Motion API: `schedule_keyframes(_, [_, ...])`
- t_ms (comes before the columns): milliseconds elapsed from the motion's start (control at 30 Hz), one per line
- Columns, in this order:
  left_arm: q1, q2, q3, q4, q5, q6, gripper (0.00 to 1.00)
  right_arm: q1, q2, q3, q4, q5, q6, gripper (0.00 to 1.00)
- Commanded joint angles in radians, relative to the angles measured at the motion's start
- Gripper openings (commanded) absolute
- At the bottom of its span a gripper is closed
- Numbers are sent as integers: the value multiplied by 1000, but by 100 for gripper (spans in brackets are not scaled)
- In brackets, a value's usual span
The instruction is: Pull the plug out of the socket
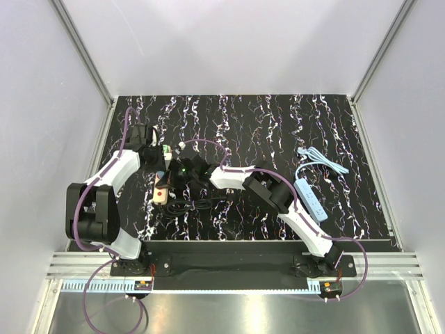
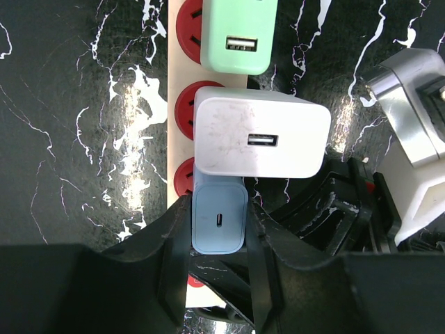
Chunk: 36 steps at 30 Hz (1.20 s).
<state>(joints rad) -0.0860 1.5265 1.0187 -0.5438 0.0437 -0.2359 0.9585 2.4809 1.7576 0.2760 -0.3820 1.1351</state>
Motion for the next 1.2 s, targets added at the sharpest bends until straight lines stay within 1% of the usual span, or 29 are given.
schedule_keyframes(0, [-20,-61,29,-5,-69,-16,0,-4,44,-43,-161,78,-43,0])
schedule_keyframes(67, [-31,-66,30,-27,-120,-17,0,-3,55,-40,-152,63,-41,0])
schedule_keyframes(133, [-32,-63,32,-28,-114,-22,0,-1,70,-40,-150,46,-40,0])
schedule_keyframes(267, [-29,-37,38,-25,-32,-34,0,-1,75,-44,-162,51,-34,0])
schedule_keyframes(300, [-28,-28,40,-21,20,-34,0,-3,75,-43,-164,52,-34,0])
schedule_keyframes(400, [-27,-34,34,-7,48,-37,0,-3,73,-41,-169,60,-35,0])
schedule_keyframes(467, [-29,-46,37,-10,6,-33,0,-3,75,-40,-167,61,-35,0])
schedule_keyframes(500, [-38,-55,41,-16,-66,-31,0,-3,76,-38,-167,61,-34,0])
schedule_keyframes(567, [-49,-86,41,-25,-125,-31,0,-3,78,-37,-166,64,-32,0])
schedule_keyframes(667, [-52,-85,34,-24,-113,-34,0,-1,78,-37,-167,68,-34,0])
schedule_keyframes(733, [-47,-74,32,-12,-53,-37,0,-3,79,-37,-170,71,-31,0])
schedule_keyframes(767, [-44,-66,29,-10,-48,-42,0,-1,84,-37,-170,74,-28,0])
schedule_keyframes(800, [-40,-65,27,-4,-4,-42,0,-3,84,-38,-172,74,-23,0])
schedule_keyframes(833, [-38,-63,26,2,4,-40,0,-1,85,-38,-172,75,-18,0])
schedule_keyframes(933, [-38,-66,34,1,-39,-36,0,-1,79,-49,-175,92,-12,0])
schedule_keyframes(1000, [-38,-81,37,-5,-103,-29,0,-1,76,-52,-178,103,-8,0])
schedule_keyframes(1067, [-38,-88,35,-2,-114,-25,0,-1,73,-56,-178,110,-5,0])
schedule_keyframes(1167, [-6,-68,6,30,34,-43,0,-1,70,-70,-164,101,-3,0])
